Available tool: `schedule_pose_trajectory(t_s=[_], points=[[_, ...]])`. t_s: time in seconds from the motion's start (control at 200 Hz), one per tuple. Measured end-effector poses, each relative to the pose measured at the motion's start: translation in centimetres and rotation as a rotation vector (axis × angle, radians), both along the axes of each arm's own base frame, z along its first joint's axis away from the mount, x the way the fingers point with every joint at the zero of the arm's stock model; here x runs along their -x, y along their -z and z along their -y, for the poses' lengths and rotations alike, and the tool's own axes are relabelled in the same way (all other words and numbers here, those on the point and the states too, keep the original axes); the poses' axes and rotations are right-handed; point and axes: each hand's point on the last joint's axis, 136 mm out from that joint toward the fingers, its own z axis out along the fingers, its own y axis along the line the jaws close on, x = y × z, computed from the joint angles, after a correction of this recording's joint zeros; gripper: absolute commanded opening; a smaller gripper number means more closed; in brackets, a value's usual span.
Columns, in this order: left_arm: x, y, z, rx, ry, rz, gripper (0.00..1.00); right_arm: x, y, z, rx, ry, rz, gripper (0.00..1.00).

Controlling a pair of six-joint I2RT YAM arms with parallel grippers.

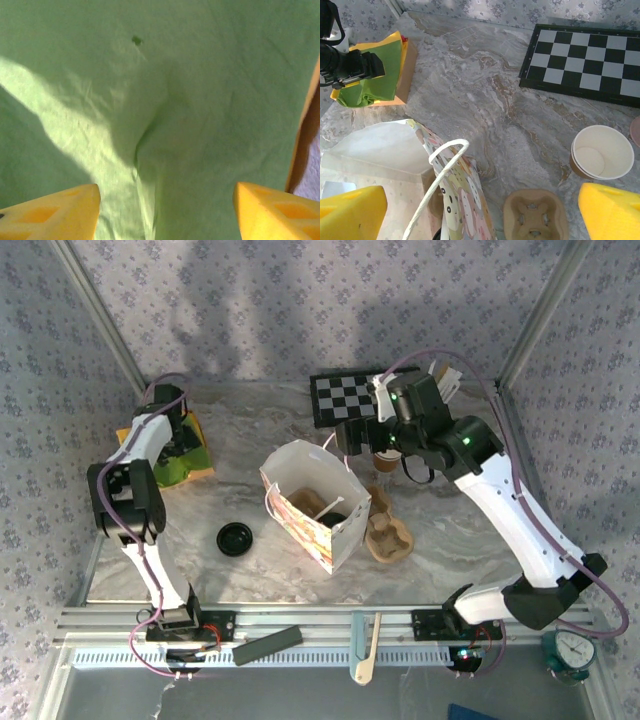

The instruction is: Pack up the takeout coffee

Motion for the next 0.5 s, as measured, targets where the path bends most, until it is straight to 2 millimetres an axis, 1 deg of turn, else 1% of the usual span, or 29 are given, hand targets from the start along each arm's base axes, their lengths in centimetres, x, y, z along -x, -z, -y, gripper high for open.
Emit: schedule_pose_trajectory(t_s=[0.125,0.18,0.295,0.36,0.42,0.475,0.5], points=[[-0.1,1.0,-0.9,0.0,-0.013,-0.015,0.63,-0.3,0.2,0.1,-0.001,0.004,-0.009,1.0],[-0.3,1.2,-0.9,0.003,-0.013,-0.013,0.62,-0.4,0.4,0.1,0.0,0.005,-0.014,1.0],[-0.4,1.5,-0.7,0.011,-0.009,-0.014,0.57,-0.8,0.9,0.1,0.004,0.009,-0.027,1.0],[-0.5,1.7,-0.7,0.014,-0.007,-0.017,0.46,-1.0,1.1,0.1,0.007,0.011,-0.034,1.0],[-0.5,1.9,-0.7,0.014,-0.004,-0.021,0.4,-1.2,1.4,0.0,0.01,0.01,-0.041,1.0],[-0.5,2.0,-0.7,0.016,-0.009,-0.02,0.3,-1.2,1.5,0.0,0.011,0.009,-0.045,1.0],[-0.5,2.1,-0.7,0.017,-0.013,-0.02,0.24,-1.3,1.6,-0.1,0.011,0.008,-0.046,1.0]])
